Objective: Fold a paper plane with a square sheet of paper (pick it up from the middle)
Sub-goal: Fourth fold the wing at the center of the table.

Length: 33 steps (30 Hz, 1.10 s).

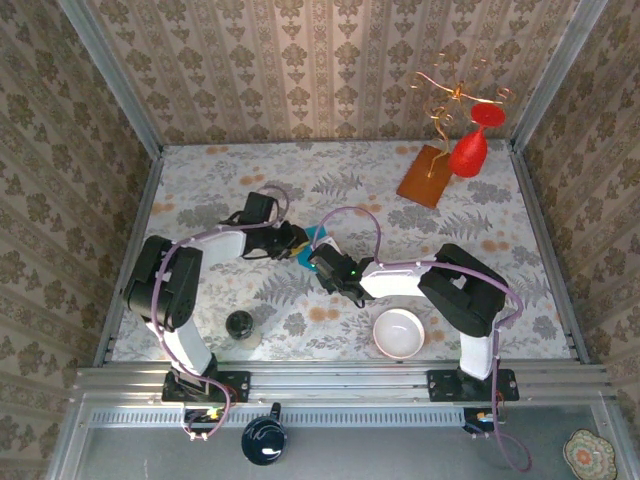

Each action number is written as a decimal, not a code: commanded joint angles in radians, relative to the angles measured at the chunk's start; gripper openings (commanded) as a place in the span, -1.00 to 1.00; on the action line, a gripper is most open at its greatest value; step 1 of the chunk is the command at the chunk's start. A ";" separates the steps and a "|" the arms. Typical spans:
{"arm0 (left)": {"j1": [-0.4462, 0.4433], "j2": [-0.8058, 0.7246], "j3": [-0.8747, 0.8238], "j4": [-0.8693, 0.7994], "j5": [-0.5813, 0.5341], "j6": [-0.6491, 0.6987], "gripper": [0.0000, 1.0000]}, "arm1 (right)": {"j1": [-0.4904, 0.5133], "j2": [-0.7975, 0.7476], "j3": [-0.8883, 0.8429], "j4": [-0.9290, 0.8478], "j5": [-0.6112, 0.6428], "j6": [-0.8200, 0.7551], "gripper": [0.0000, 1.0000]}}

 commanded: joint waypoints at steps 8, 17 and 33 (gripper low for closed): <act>0.146 -0.169 -0.067 -0.105 -0.058 0.082 -0.15 | -0.009 0.012 -0.008 -0.019 -0.155 -0.016 -0.68; 0.127 -0.251 -0.177 -0.001 -0.037 0.046 -0.13 | -0.094 0.014 -0.068 0.057 -0.410 0.082 -0.68; -0.028 -0.056 -0.130 0.168 0.030 0.087 0.07 | -0.211 0.023 -0.149 0.206 -0.668 0.172 -0.67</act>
